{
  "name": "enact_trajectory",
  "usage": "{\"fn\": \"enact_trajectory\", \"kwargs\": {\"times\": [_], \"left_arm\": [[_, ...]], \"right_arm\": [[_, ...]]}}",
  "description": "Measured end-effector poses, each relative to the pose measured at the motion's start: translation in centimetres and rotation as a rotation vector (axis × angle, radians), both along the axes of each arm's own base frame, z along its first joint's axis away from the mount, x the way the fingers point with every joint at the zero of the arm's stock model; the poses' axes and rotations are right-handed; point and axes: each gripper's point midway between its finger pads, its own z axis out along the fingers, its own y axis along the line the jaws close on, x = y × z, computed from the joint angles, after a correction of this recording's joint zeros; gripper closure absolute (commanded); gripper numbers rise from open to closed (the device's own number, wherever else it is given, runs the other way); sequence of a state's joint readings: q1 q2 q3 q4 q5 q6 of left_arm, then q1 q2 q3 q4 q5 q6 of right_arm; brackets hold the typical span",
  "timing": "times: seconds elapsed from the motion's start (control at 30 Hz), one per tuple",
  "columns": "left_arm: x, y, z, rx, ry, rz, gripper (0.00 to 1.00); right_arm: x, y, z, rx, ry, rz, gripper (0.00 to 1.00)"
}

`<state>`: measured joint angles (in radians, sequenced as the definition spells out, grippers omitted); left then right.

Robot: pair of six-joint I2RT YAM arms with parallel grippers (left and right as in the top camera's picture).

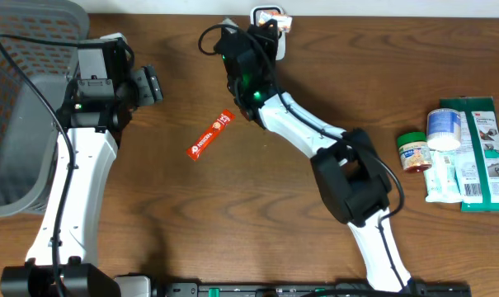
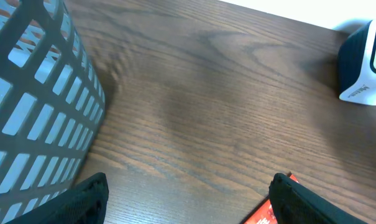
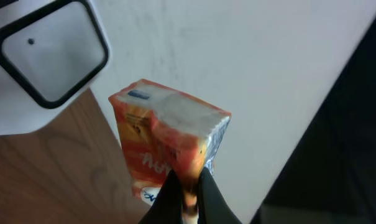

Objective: Scan the item barcode
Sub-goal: 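Hold the juice box against the scanner window with the right gripper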

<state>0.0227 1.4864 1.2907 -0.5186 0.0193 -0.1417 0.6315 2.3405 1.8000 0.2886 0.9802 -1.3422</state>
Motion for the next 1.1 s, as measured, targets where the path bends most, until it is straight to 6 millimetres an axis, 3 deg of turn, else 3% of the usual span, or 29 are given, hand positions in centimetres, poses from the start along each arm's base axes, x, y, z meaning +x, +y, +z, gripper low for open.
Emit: {"fn": "enact_trajectory", "kwargs": {"times": [0.23,0.53,0.8,1.1], "left_arm": [[0.0,0.0,0.0,0.000,0.001,0.000,0.17],[0.0,0.0,0.0,0.000,0.000,0.000,0.17],[0.0,0.0,0.0,0.000,0.000,0.000,0.17],[0.0,0.0,0.0,0.000,0.000,0.000,0.17]], "right_arm": [[0.6,1.3,-2.9,-0.078,0.067,0.077,0.99],[1.3,1.8,-3.0,-0.068,0.072,0.147,0.99],[3.5,-0.2,-1.5,-0.047,-0.023,0.149,0.99],[5.0,-0.5,-4.9,-0.081,-0.014,0.156,0.99]]}}
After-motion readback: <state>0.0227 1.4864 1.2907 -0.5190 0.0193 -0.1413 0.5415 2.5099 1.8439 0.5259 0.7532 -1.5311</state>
